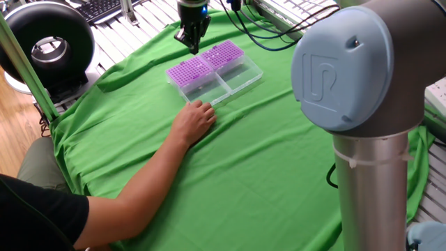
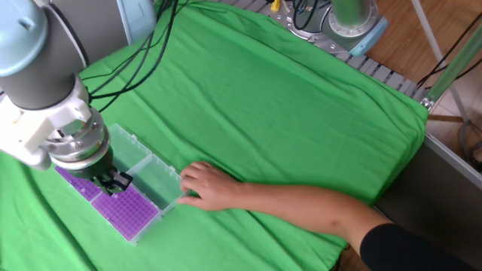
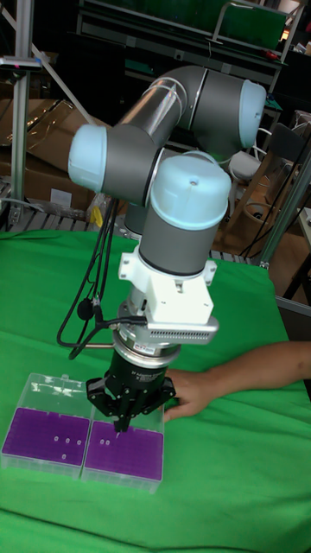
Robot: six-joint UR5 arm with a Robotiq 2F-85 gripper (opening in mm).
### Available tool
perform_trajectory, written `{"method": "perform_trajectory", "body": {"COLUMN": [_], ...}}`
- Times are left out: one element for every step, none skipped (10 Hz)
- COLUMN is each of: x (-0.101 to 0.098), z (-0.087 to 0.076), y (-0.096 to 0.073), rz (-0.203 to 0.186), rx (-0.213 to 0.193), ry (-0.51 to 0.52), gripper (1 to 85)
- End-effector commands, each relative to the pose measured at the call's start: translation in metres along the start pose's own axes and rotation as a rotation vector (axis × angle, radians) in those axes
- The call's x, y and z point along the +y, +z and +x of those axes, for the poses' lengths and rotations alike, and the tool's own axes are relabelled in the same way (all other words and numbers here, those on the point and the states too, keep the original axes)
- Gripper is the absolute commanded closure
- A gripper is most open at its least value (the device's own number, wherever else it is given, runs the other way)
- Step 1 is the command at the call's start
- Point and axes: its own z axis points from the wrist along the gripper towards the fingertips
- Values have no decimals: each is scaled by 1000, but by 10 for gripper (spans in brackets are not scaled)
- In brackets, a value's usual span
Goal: Insert a small pipette tip into the holder for small pipette tips
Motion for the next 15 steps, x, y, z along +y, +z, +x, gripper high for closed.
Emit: {"method": "perform_trajectory", "body": {"x": [3, 4, 4, 3, 2, 0, 0, 0, 0, 1, 1, 1, 1, 1, 2], "z": [-4, -3, -1, -1, 0, 1, 2, 3, 4, 4, 3, 3, 3, 3, 3], "y": [10, 12, 14, 14, 15, 17, 17, 18, 20, 22, 22, 23, 23, 24, 26], "rz": [-11, -10, -8, -8, -7, -7, -8, -6, -6, -5, -3, -3, -3, -1, 0], "rx": [-22, -21, -23, -24, -26, -27, -29, -30, -33, -36, -37, -37, -39, -38, -43], "ry": [1, 1, 1, -2, -5, -8, -8, -8, -10, -8, -8, -8, -8, -8, -8], "gripper": [847, 847, 847, 847, 847, 847, 847, 847, 847, 847, 847, 847, 847, 847, 847]}}
